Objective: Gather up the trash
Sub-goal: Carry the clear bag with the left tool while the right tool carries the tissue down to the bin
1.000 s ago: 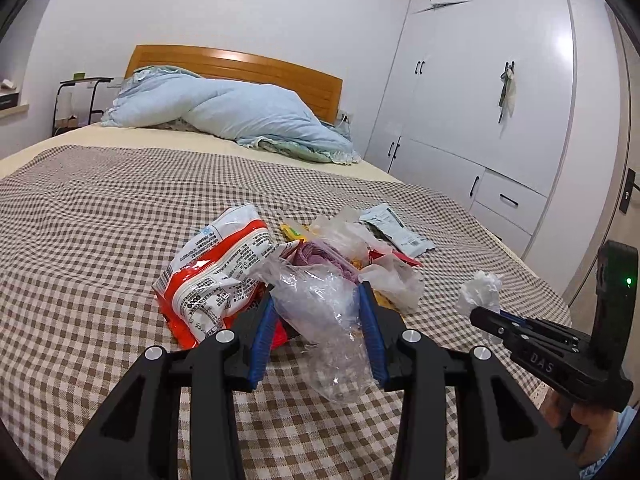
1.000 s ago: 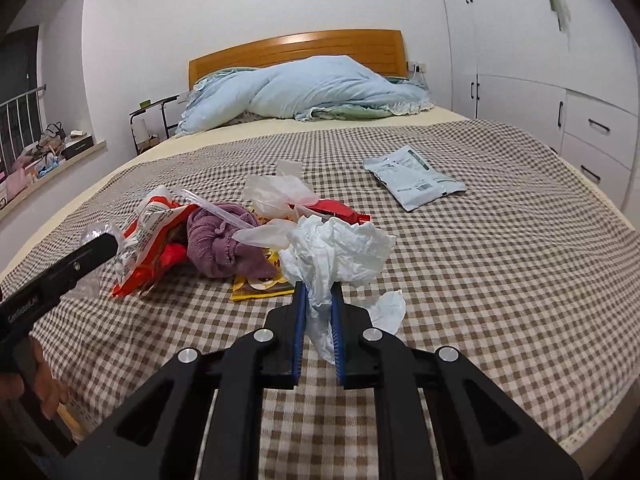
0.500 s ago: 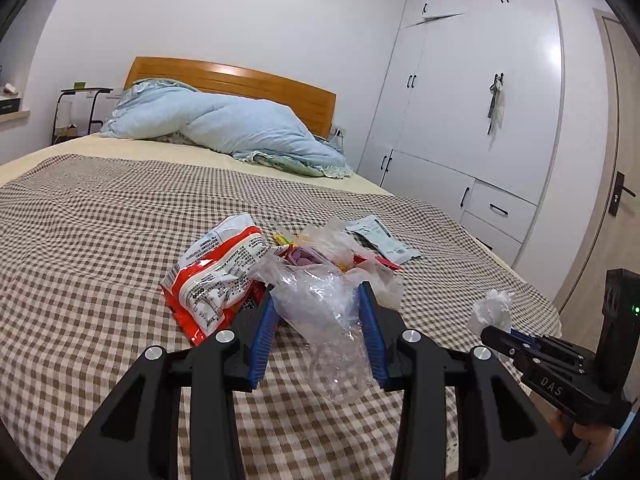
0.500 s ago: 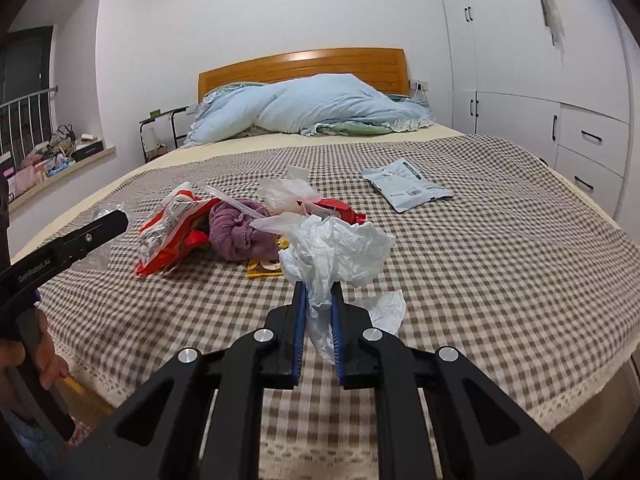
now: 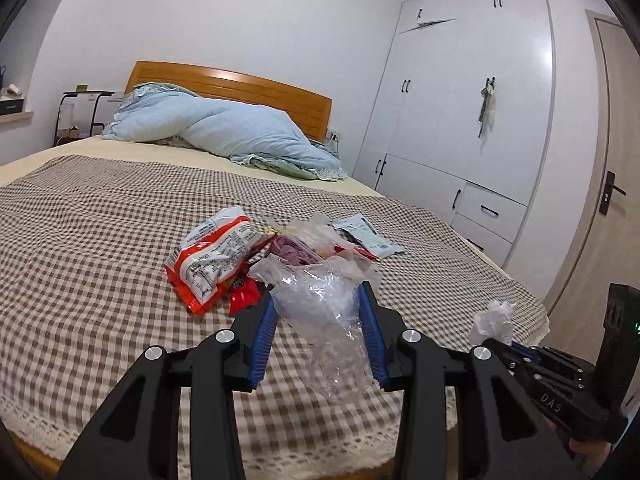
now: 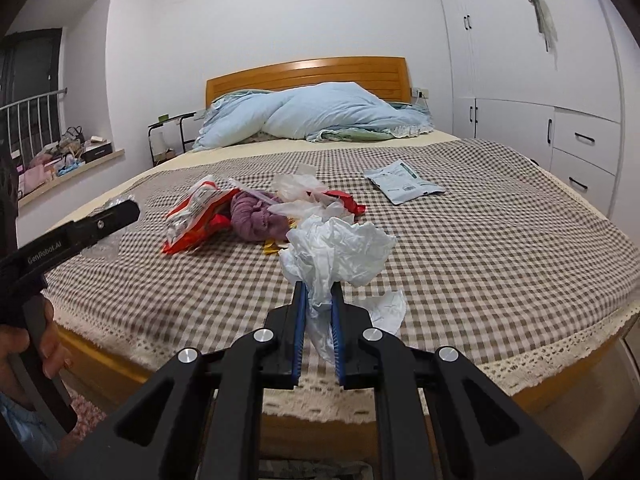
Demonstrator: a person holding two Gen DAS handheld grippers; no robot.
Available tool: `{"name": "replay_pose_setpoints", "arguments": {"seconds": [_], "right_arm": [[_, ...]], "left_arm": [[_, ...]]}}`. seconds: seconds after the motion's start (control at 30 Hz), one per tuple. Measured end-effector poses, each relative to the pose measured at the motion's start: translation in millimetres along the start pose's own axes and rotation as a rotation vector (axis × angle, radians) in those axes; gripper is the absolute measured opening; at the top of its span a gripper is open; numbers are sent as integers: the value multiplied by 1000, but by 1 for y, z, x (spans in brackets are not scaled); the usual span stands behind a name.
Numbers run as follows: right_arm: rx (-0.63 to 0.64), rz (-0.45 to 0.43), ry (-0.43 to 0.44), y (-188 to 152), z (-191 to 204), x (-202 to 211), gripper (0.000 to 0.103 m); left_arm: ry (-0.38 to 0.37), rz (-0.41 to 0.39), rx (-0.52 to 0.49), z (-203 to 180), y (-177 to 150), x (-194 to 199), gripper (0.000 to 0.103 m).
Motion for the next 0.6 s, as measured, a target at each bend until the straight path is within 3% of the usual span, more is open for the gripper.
{"name": "replay_pose_setpoints", "arguments": {"seconds": [0.6], "right_arm": [[-7, 11, 2, -33, 3, 44, 12]], "left_arm": [[-54, 28, -49, -33, -18, 47, 38]]}}
Point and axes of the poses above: each gripper's, at about its wrist camera, not at the fingertips, and x roughly against the way its jaws point, z to its left, y to its top, the point moved 4 cm from there along -x, roughly the way its jaws point, and after that the axes turned 3 degrees about -y, right-handed, at the moved point
